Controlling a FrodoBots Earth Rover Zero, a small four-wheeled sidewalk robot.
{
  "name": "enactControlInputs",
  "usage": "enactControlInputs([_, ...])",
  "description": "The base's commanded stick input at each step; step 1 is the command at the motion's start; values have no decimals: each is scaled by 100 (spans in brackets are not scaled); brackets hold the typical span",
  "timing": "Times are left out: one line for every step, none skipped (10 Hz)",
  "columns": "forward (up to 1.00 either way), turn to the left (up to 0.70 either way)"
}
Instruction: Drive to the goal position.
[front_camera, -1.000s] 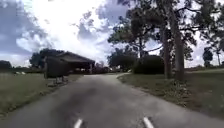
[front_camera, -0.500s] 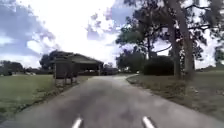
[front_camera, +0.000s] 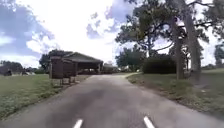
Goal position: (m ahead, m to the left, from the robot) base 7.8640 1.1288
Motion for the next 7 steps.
enactControlInputs([70,0])
enactControlInputs([70,0])
enactControlInputs([70,0])
enactControlInputs([70,0])
enactControlInputs([70,0])
enactControlInputs([70,0])
enactControlInputs([70,0])
